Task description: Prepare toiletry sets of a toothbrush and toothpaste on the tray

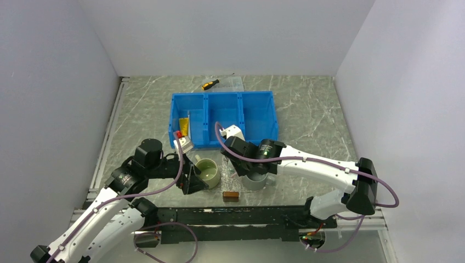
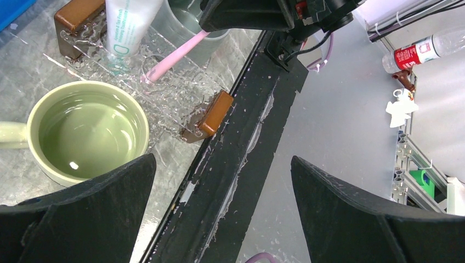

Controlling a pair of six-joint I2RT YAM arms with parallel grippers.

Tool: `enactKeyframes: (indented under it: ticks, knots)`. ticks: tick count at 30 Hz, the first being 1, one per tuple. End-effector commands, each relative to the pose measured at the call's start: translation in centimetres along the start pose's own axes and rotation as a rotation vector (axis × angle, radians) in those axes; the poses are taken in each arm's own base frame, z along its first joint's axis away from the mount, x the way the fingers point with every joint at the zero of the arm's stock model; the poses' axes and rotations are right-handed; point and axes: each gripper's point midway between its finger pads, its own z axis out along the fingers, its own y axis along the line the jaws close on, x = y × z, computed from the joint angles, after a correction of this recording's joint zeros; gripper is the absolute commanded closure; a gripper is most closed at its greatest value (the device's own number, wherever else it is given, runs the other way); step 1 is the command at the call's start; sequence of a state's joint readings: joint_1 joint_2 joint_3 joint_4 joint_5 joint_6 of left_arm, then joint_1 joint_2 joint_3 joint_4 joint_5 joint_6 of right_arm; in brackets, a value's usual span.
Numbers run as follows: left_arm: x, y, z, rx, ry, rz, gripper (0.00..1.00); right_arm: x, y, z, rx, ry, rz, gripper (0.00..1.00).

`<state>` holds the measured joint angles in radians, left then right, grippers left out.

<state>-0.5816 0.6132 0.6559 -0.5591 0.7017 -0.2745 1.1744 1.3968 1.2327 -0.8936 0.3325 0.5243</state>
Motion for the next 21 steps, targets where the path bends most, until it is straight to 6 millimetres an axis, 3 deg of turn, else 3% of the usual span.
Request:
enactKeyframes:
  ticks: [1,9,21]
  knots:
    - [-1.2,-0.7,-0.2,0.023,-0.028,0.033,0.01,0.0,-0.3,-0.6,0.002,-0.022,0.019,0.76]
    - [-1.2,-0.5,-0.1,0.021,-0.026,0.029,0.01,-0.5,-0.4,-1.0,-0.003,-0.05,0.042,0.7]
    - [-1.1,-0.3,-0.1,0.01,-0.022,0.023,0.0,-3.9,0.0,-3.4,-0.034,-0.161,0.074,0.54]
